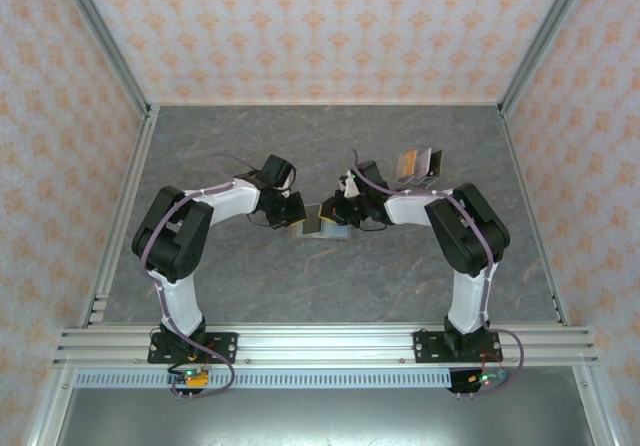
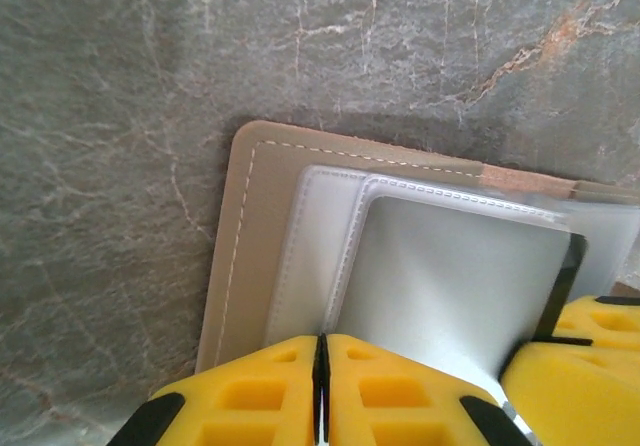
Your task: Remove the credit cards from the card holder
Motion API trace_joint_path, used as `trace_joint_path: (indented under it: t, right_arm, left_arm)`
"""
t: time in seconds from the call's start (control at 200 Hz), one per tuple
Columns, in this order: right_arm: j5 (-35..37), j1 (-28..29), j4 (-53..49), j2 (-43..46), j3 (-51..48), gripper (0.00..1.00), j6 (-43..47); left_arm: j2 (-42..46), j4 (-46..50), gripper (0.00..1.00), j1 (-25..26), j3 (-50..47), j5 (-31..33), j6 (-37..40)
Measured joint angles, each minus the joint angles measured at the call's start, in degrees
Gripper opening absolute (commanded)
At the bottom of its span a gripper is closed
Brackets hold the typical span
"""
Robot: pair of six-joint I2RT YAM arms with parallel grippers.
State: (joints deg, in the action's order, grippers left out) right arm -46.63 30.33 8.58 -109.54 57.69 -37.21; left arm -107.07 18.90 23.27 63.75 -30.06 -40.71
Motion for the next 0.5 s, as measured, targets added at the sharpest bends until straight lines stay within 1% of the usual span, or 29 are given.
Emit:
trace_joint_path:
  t: [0.07,0.265,0.5]
  right_arm:
    - [0.1,-0.1,0.0,0.0,0.0,0.15,-0.1]
    - [0.1,-0.2,0.7,0.0,0.0,0.15,-0.5]
    - [-0.2,-0.2,2.3,0.3,-1.2,0.12,-1.4]
  left_arm:
    - [-0.2,0.0,0.08,0.0,0.4,0.1,0.0]
    - [-0.2,0.3,0.06,0.0,0.5,0.5,0.2]
    - [-0.2,0.5,0.06,0.0,0.6,0.9,0.2]
